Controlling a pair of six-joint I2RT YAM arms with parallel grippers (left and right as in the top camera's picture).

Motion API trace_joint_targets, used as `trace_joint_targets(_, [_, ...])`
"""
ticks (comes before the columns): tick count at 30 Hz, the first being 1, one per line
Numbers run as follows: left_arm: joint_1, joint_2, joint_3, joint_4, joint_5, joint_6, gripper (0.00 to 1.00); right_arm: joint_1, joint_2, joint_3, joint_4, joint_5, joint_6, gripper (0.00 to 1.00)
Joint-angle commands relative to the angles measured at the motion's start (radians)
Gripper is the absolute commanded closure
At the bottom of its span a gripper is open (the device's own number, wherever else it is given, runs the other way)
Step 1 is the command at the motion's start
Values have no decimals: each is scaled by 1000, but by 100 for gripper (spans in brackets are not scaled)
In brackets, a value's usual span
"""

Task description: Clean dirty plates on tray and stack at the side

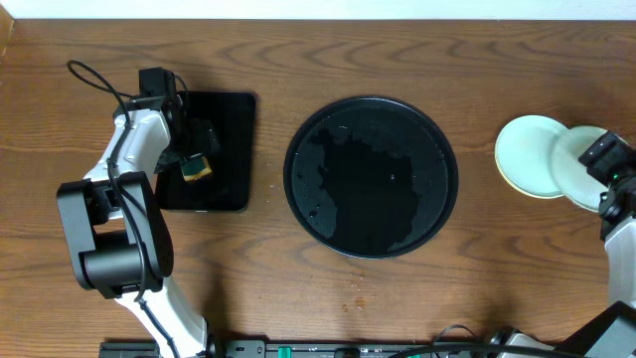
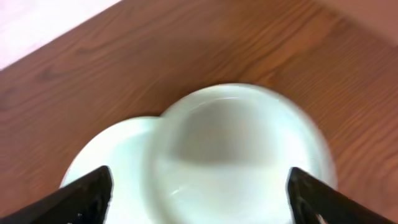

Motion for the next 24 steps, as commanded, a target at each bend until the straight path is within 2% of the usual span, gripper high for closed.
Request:
trace_joint_targets(1, [3,11,-2,-3,-8,6,6,22,-13,5,-22,-118,8,17])
trace_joint_targets(7, [3,11,-2,-3,-8,6,6,151,-13,5,-83,-86,-76,22])
trace_joint_targets(9, [3,11,-2,-3,-8,6,6,195,-13,5,-96,-10,-100,23])
trace_joint_targets(14, [3,11,-2,-3,-8,6,6,225,-13,5,-117,78,-127,26])
trace_joint_targets(15, [3,11,-2,-3,-8,6,6,215,-13,5,-117,82,-127,27])
trace_joint_targets(21, [3,11,-2,-3,-8,6,6,29,-13,5,-133,81,-32,50])
trace_joint_targets(24, [3,11,-2,-3,-8,6,6,-87,-7,5,-132,82,-7,51])
